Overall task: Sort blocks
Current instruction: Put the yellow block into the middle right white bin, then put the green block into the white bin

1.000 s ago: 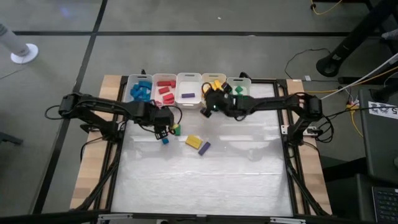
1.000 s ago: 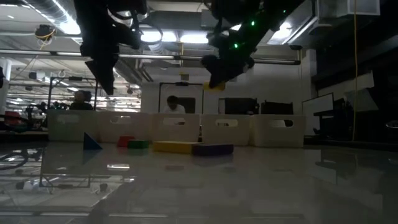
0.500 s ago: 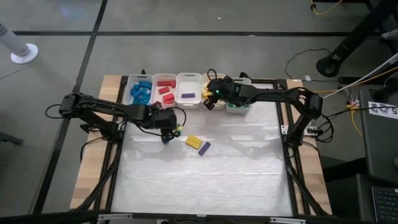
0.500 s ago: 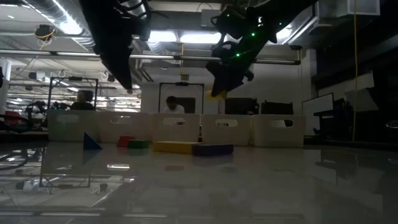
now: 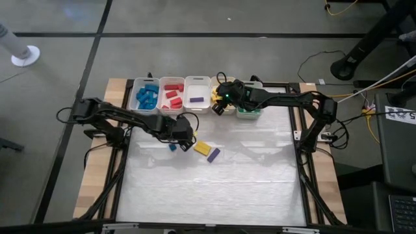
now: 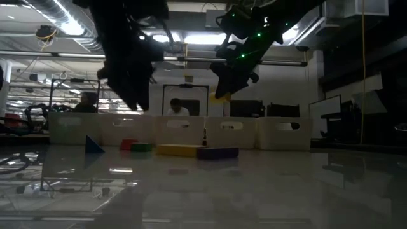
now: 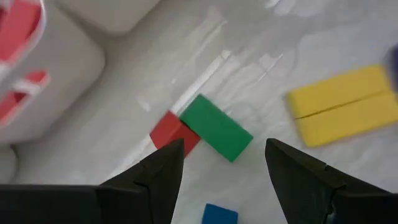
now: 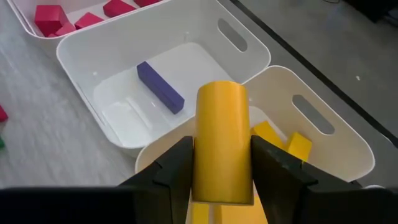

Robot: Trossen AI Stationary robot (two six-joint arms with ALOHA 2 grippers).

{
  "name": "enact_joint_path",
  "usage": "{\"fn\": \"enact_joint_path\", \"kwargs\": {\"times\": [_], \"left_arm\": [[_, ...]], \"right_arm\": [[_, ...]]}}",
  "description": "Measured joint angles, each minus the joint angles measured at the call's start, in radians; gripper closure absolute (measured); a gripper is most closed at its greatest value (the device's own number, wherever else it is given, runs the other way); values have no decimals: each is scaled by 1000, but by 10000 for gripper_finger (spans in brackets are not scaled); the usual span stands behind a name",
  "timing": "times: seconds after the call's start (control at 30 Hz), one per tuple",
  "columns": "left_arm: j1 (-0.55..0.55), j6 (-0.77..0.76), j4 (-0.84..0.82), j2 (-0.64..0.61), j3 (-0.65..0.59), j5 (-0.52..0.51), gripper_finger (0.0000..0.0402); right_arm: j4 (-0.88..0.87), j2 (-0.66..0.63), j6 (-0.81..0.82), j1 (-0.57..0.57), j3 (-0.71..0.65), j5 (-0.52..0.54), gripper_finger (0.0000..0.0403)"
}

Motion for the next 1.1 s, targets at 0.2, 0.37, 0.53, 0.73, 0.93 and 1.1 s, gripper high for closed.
{"fn": "enact_joint_path", "kwargs": {"times": [0.2,0.37,0.53,0.73,0.93,1.1], "left_arm": [[0,-70,0,91,0,32,189],[0,-86,8,115,0,33,188],[-3,-179,36,115,0,35,188],[-18,-223,73,126,0,35,189],[-17,-233,112,125,0,28,189],[-19,-279,117,125,0,28,189]], "right_arm": [[0,0,-1,0,0,1,251],[0,0,-4,0,0,1,251],[1,1,-4,0,0,3,251],[5,1,-3,1,0,62,226],[26,1,51,1,0,46,206],[39,1,54,1,0,42,203]]}}
